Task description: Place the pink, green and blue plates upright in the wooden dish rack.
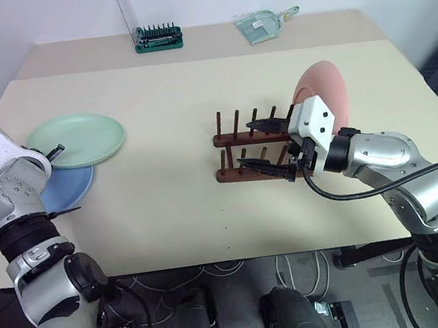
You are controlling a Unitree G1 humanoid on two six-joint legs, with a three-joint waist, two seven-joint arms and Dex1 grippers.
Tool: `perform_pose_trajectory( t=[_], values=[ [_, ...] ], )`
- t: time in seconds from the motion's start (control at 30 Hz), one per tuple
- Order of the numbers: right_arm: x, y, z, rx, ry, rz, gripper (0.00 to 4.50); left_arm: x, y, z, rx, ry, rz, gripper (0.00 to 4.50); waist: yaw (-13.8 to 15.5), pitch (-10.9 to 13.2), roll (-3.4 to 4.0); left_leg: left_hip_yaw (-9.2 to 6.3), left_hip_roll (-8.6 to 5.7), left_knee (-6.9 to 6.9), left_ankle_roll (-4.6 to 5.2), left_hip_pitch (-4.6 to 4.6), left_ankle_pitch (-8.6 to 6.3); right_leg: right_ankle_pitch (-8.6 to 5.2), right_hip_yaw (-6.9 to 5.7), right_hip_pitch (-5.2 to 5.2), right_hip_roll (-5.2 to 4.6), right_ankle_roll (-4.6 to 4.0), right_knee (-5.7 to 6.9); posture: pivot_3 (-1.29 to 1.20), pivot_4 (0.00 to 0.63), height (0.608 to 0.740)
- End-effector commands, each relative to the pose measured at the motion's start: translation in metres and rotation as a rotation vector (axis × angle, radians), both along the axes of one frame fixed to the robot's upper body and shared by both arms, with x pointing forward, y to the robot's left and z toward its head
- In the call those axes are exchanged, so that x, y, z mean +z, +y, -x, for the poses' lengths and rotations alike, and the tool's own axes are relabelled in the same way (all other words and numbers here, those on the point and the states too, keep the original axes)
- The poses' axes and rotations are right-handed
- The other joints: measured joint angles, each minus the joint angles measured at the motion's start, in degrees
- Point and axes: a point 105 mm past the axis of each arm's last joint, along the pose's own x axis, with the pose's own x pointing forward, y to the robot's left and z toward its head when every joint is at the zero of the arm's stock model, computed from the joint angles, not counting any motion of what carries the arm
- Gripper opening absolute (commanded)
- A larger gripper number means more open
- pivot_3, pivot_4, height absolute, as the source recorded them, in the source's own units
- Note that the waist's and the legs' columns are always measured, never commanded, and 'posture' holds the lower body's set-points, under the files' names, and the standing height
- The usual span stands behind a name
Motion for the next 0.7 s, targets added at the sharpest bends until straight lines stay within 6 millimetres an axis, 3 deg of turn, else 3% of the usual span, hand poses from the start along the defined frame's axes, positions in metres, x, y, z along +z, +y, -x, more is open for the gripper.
perform_pose_trajectory(
  t=[0.03,0.2,0.33,0.47,0.57,0.7],
  values=[
    [0.021,0.004,0.004,0.019,-0.102,-0.005,3.49,0.054,-0.017,-0.002,-0.094,-0.256,-0.067,0.05,0.01,0.02,-0.03,0.0,0.0,0.01,0.0,-0.01,0.0,0.0,0.0,0.0,0.0,0.0,0.0,0.0,0.15,0.732],
    [0.033,0.012,-0.003,0.009,-0.204,0.061,3.49,0.107,-0.064,0.0,-0.268,-0.528,-0.147,0.05,0.03,0.02,-0.08,-0.01,0.01,0.11,0.0,-0.17,0.0,0.0,-0.01,-0.11,0.01,0.0,0.05,0.0,0.15,0.732],
    [0.038,0.025,-0.019,-0.018,-0.309,0.163,3.49,0.127,-0.104,-0.001,-0.398,-0.618,-0.196,0.05,-0.22,0.02,-0.07,0.0,0.01,0.14,0.0,-0.16,0.01,0.0,0.0,-0.13,0.08,0.0,0.11,0.0,0.15,0.732],
    [0.038,0.038,-0.037,-0.058,-0.475,0.31,3.49,0.136,-0.156,0.005,-0.553,-0.667,-0.285,0.05,-0.05,0.02,-0.07,0.02,0.0,0.19,-0.01,-0.16,0.01,0.0,0.01,-0.18,0.1,0.0,0.21,0.0,0.15,0.732],
    [0.038,0.044,-0.044,-0.071,-0.545,0.357,3.49,0.139,-0.177,0.01,-0.606,-0.694,-0.283,0.05,-0.02,0.02,-0.07,0.03,0.0,0.2,0.0,-0.19,0.02,0.0,0.02,-0.18,0.09,0.0,0.19,0.0,0.15,0.732],
    [0.037,0.047,-0.048,-0.077,-0.6,0.382,3.49,0.139,-0.189,0.013,-0.631,-0.698,-0.263,0.05,-0.21,0.02,-0.07,0.03,0.02,0.21,-0.03,-0.19,0.05,0.0,0.03,-0.19,0.11,0.0,0.21,0.0,0.15,0.732]
  ],
)
